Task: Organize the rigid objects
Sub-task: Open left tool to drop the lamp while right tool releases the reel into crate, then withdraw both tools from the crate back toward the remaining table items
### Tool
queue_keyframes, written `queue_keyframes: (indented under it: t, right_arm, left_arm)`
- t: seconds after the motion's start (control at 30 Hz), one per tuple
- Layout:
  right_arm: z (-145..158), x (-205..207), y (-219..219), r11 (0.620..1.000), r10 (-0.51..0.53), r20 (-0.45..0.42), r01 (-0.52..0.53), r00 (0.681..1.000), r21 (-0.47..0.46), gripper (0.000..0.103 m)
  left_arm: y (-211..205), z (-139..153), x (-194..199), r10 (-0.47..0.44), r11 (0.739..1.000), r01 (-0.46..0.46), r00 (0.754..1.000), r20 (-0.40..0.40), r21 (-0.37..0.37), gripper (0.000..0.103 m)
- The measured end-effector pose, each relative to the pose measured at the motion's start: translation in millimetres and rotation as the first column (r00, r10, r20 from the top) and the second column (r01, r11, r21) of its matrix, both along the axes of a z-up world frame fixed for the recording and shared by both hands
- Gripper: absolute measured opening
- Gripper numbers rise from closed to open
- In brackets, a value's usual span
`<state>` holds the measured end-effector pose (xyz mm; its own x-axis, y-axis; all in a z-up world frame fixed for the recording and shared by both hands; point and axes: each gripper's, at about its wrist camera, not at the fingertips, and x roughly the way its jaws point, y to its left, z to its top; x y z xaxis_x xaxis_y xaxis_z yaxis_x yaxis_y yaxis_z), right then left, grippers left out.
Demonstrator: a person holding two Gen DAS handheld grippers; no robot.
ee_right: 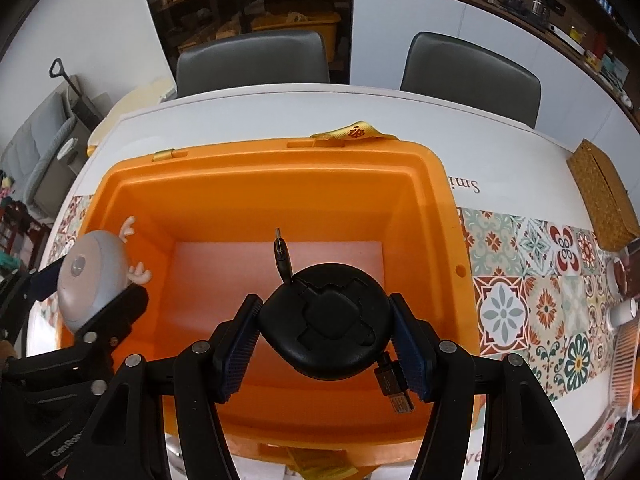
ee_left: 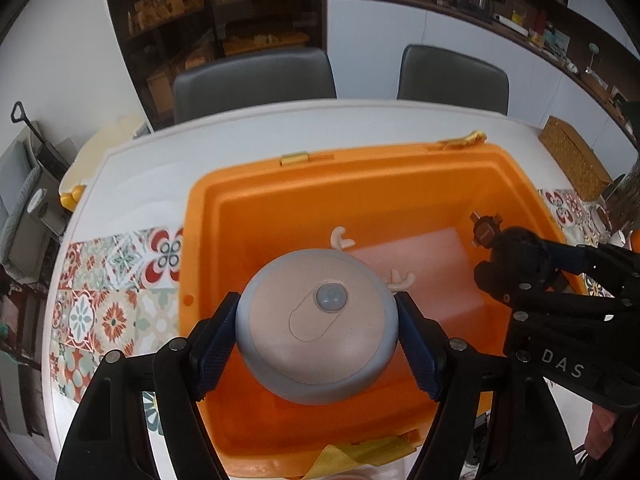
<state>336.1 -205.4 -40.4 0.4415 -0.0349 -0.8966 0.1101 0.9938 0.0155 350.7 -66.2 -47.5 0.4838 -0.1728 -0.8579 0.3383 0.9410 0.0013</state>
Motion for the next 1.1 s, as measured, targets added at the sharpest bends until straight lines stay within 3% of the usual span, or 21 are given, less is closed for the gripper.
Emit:
queue_keyframes:
  t: [0.13,0.23,0.53,0.67,0.77,1.1]
  right_arm:
    - [-3.0,1.7,-1.2,1.0,0.001,-0.011,-0.001,1.0,0.001,0.063]
    - [-3.7,2.9,-2.4,1.0,0.0,-0.015,0.0,1.0,0.002,0.063]
    - [-0.1,3.1,-5.4,1.0,-0.003,-0.016,0.003,1.0,0.03,0.063]
    - [2.0,3.4,-3.9,0.999,0.0,-0.008,0.0,1.0,0.037,0.066]
    - [10.2,0.2,-2.8,1.0,-0.019,0.037,0.018,0.999,0.012,0.083]
    - [40.2,-24.3,-2.0,0.999,-0.052,0.108,0.053,0.993,-0.01,0.083]
  left_arm:
    - [0.5,-6.4,2.7,0.014,1.0,-0.014,0.999,-0.034,-0.002,0.076]
    - [-1.2,-2.4,1.1,0.017,1.0,-0.017,1.0,-0.003,0.02,0.087]
    - [4.8,21.1,-1.9,0.086,0.99,-0.094,0.993,0.082,0.105,0.095]
    - [10.6,26.3,-3.8,0.093,0.99,-0.102,0.991,0.097,0.097,0.096]
    - [15.7,29.5,-7.7,0.105,0.989,-0.115,0.989,0.106,0.09,0.096]
    - [32.1,45.2,-30.5,0.142,0.989,-0.146,0.983,0.116,0.028,0.096]
